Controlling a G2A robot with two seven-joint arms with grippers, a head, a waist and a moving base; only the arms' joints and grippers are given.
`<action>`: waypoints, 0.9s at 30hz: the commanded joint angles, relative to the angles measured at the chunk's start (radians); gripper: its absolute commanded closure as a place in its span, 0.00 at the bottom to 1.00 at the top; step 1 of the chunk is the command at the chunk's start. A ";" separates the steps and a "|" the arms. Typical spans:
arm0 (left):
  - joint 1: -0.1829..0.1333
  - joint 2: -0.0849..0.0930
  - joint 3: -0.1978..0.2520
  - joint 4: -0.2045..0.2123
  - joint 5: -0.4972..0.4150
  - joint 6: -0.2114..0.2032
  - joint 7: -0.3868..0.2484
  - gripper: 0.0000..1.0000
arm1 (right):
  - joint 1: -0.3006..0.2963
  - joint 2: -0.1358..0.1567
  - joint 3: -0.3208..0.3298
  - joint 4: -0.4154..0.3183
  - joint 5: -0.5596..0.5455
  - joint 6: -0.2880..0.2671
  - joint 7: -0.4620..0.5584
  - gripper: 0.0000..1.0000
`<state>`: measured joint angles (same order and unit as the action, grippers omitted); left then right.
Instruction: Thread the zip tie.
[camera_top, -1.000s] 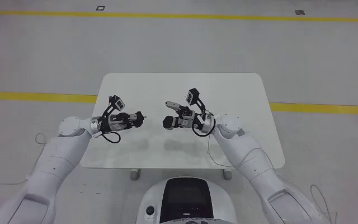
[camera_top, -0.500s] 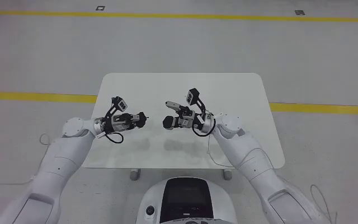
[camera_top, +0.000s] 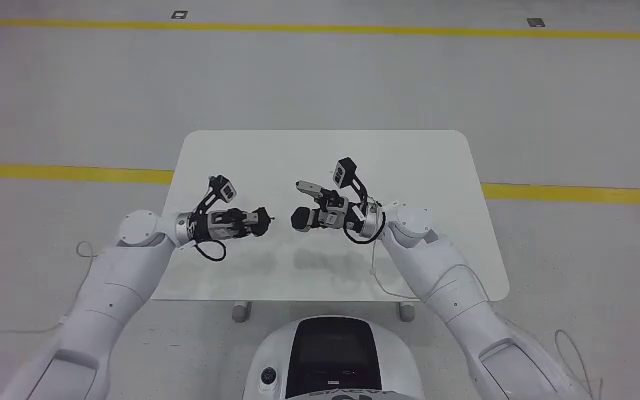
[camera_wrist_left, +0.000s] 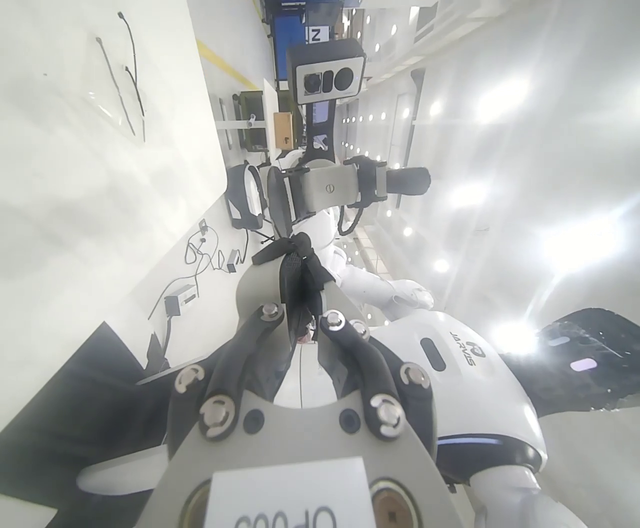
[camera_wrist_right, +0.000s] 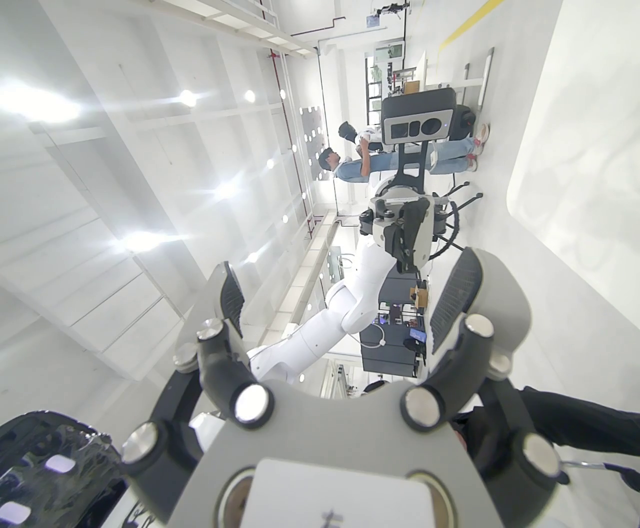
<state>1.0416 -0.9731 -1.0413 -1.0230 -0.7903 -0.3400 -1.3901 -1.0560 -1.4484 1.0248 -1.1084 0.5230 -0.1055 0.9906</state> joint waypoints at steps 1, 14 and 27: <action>0.000 0.000 0.000 0.000 -0.001 0.000 0.000 1.00 | 0.000 0.000 0.000 0.000 0.000 0.000 0.000 0.00; 0.000 0.000 0.000 0.000 -0.001 0.000 0.000 1.00 | -0.020 0.014 0.027 -0.037 -0.044 0.014 -0.036 0.00; 0.000 0.000 0.000 0.000 -0.001 0.000 0.000 1.00 | -0.063 0.065 0.079 -0.190 -0.282 0.202 -0.047 0.00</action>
<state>1.0420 -0.9731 -1.0413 -1.0232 -0.7909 -0.3400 -1.3900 -1.1192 -1.3829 1.1037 -1.2995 0.2386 0.0984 0.9439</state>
